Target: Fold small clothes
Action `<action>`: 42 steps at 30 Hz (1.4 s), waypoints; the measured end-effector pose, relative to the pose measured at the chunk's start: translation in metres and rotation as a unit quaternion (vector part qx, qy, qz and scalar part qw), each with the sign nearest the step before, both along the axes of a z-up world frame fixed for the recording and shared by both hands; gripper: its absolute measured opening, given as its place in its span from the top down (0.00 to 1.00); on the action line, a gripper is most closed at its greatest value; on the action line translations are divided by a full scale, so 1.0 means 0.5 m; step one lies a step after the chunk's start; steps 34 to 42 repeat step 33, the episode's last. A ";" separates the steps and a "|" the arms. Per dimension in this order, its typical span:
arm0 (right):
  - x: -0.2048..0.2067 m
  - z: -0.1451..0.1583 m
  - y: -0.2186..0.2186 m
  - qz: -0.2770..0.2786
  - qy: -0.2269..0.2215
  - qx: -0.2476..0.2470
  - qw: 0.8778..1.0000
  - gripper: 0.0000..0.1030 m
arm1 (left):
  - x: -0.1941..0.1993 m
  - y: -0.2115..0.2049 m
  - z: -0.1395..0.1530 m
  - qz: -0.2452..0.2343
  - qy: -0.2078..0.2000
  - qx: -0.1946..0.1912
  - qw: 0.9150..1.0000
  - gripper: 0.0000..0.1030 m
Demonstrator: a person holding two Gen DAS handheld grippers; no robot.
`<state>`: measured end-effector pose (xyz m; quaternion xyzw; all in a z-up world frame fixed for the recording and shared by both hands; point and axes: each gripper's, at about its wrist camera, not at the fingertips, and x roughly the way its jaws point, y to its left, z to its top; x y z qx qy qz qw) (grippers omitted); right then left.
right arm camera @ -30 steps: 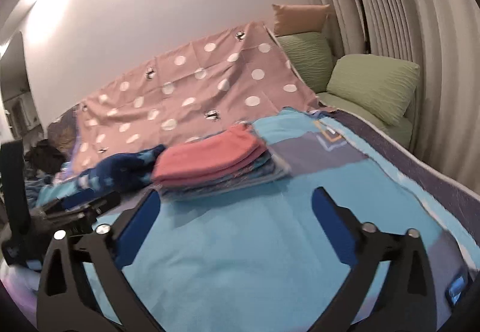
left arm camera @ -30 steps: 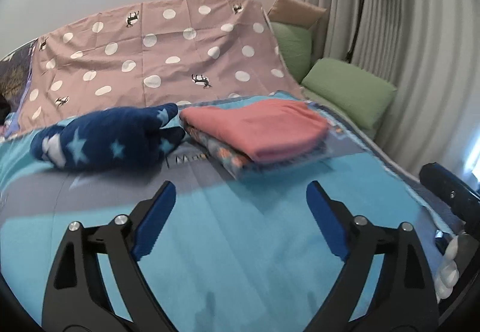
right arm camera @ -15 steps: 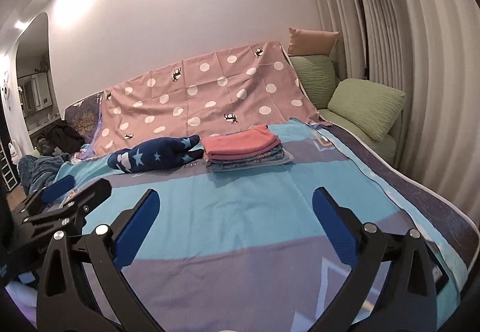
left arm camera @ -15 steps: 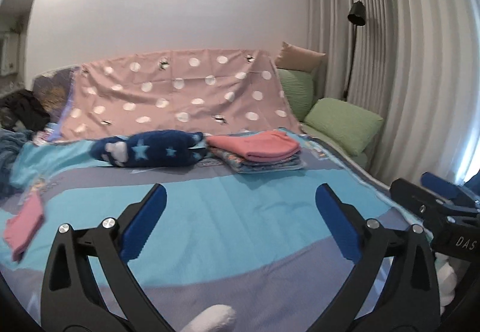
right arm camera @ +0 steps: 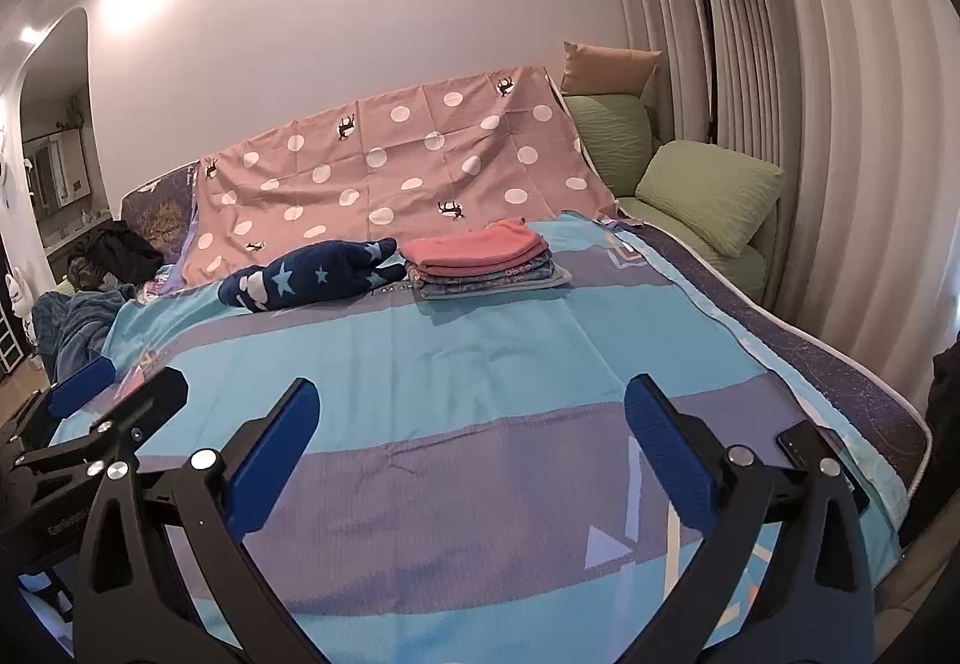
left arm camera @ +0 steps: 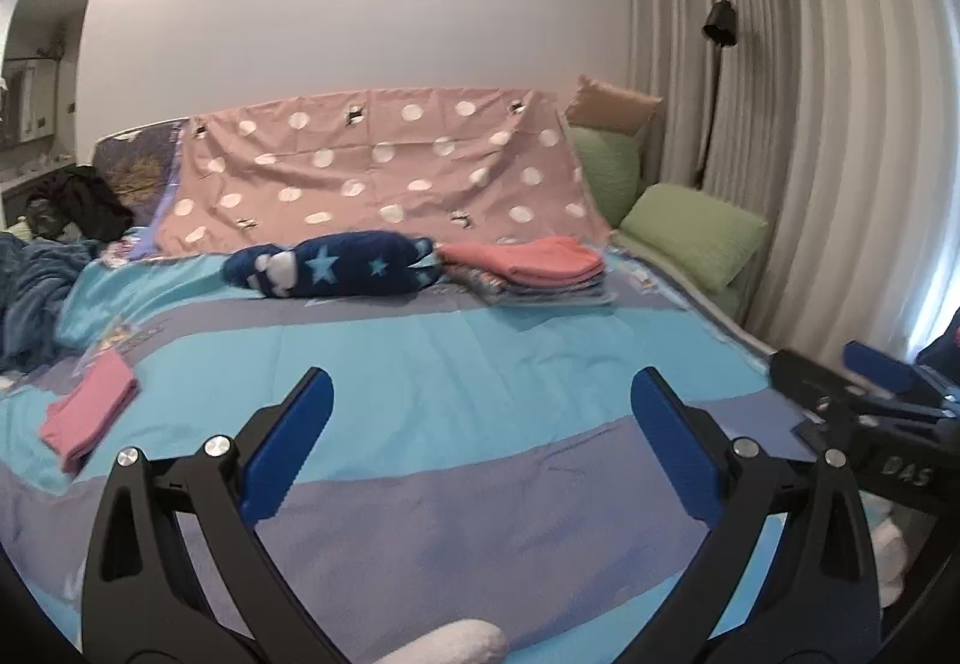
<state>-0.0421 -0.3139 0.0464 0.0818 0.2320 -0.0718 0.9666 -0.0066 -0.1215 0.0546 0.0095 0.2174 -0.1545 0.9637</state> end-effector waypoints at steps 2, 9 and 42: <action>-0.005 -0.001 0.004 0.002 0.002 0.005 1.000 0.01 | -0.007 0.003 -0.002 0.007 -0.001 0.007 1.000 0.02; -0.010 -0.008 0.012 0.003 0.015 0.010 1.000 0.01 | -0.017 0.016 0.000 0.007 -0.005 0.001 1.000 0.02; 0.009 -0.027 0.021 0.011 0.034 0.010 0.999 0.01 | -0.016 0.005 -0.022 -0.003 0.006 0.017 1.000 0.02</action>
